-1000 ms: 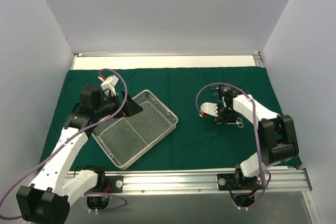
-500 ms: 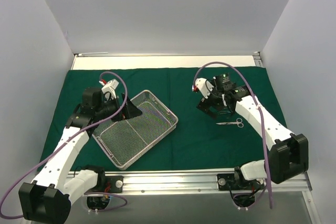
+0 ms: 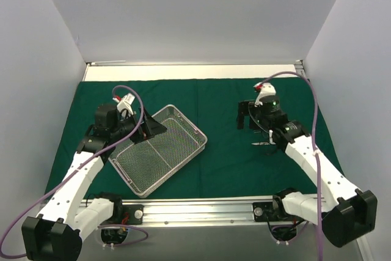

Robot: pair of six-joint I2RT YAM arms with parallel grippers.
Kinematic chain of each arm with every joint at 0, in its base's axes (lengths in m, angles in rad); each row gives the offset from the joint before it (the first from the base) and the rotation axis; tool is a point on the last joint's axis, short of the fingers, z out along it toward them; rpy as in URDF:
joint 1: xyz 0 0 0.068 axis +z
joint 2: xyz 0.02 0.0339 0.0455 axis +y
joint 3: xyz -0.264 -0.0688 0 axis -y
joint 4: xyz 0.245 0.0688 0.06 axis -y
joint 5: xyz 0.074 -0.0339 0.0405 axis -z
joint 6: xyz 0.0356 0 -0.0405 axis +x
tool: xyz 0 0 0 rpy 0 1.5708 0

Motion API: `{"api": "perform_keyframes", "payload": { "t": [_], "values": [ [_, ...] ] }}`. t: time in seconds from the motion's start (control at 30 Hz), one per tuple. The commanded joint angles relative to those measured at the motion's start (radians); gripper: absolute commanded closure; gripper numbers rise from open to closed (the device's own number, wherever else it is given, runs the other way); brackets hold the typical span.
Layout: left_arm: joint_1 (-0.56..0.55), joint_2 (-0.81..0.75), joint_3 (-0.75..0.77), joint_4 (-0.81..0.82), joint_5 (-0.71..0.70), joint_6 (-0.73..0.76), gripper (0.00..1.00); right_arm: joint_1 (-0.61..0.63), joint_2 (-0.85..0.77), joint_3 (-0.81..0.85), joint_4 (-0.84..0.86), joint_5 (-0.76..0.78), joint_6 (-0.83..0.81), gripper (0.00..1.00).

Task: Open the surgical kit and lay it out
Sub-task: Reset both arms

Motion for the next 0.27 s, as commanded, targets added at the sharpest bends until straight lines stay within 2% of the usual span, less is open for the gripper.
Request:
{"api": "perform_keyframes", "payload": {
  "t": [0.0, 0.13, 0.23],
  "values": [
    [0.002, -0.051, -0.062, 0.140, -0.004, -0.104, 0.06, 0.009, -0.075, -0.107, 0.140, 0.079, 0.407, 0.00],
    [0.002, -0.069, -0.131, 0.223, 0.021, -0.161, 0.06, 0.010, -0.194, -0.271, 0.237, 0.008, 0.473, 0.00],
    [0.001, -0.060, -0.171, 0.292, 0.065, -0.196, 0.06, 0.018, -0.237, -0.308, 0.303, -0.033, 0.511, 0.00]
  ]
}}
